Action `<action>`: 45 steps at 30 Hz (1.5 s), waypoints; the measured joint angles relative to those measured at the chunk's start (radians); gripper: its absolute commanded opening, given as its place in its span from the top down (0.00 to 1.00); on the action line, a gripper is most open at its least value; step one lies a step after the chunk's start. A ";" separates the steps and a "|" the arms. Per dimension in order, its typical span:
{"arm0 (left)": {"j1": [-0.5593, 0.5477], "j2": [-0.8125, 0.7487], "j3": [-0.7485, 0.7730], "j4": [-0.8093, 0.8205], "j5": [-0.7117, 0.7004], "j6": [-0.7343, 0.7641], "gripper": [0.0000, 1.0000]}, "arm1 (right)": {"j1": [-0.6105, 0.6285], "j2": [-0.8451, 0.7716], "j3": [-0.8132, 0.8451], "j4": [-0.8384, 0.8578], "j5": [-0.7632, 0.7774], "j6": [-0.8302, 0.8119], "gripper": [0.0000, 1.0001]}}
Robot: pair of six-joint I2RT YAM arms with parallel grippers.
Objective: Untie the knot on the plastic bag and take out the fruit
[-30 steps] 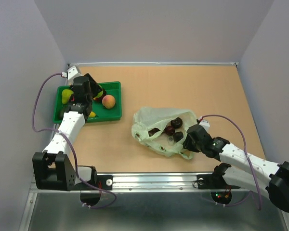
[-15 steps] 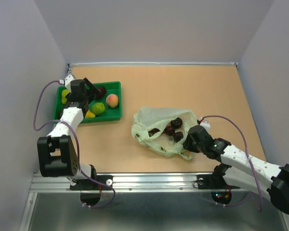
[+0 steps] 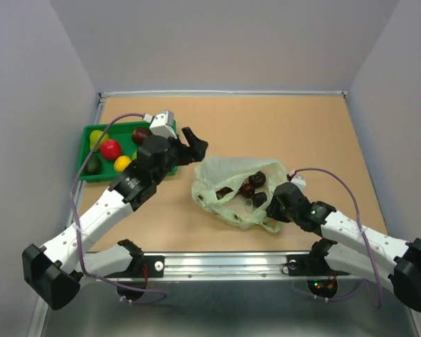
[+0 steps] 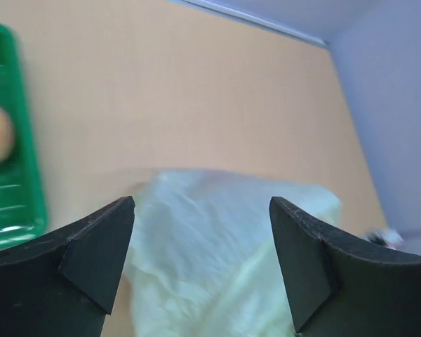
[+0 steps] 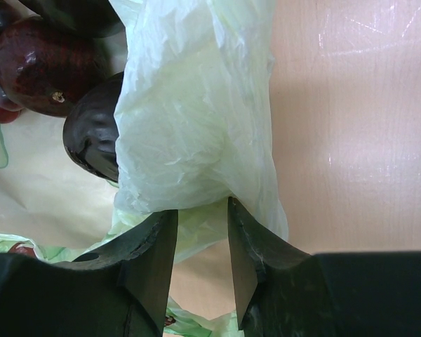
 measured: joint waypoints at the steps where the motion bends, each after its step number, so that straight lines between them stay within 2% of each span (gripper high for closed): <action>1: -0.065 -0.023 0.007 -0.006 0.001 -0.003 0.12 | 0.000 0.000 0.000 0.000 0.000 0.000 0.60; 7: -0.344 -0.030 0.058 -0.010 -0.002 -0.031 0.12 | 0.000 -0.016 0.000 0.000 0.012 0.000 0.60; 12: -0.520 0.153 0.107 0.016 -0.023 -0.034 0.19 | 0.000 -0.020 -0.002 0.001 0.018 0.006 0.62; 14: -0.554 0.240 0.124 0.020 -0.027 -0.032 0.22 | 0.000 -0.020 -0.009 0.008 0.018 0.012 0.65; 15: -0.574 0.303 0.135 0.020 -0.027 -0.031 0.25 | 0.000 -0.020 -0.019 0.008 0.018 0.018 0.73; 18: -0.594 0.419 0.167 0.018 -0.027 -0.024 0.26 | 0.000 -0.018 -0.040 0.003 0.017 0.043 0.90; 21: -0.595 0.505 0.203 0.018 -0.036 -0.012 0.26 | 0.000 -0.028 -0.051 -0.003 0.018 0.076 0.92; 24: -0.593 0.579 0.251 0.027 -0.052 0.003 0.26 | 0.000 -0.088 -0.060 -0.020 0.034 0.107 0.99; 36: -0.577 0.826 0.361 0.021 -0.169 0.018 0.26 | 0.000 -0.130 -0.060 -0.055 0.063 0.151 0.99; 45: -0.560 0.892 0.389 0.003 -0.182 0.012 0.27 | 0.000 -0.130 -0.060 -0.055 0.066 0.151 0.99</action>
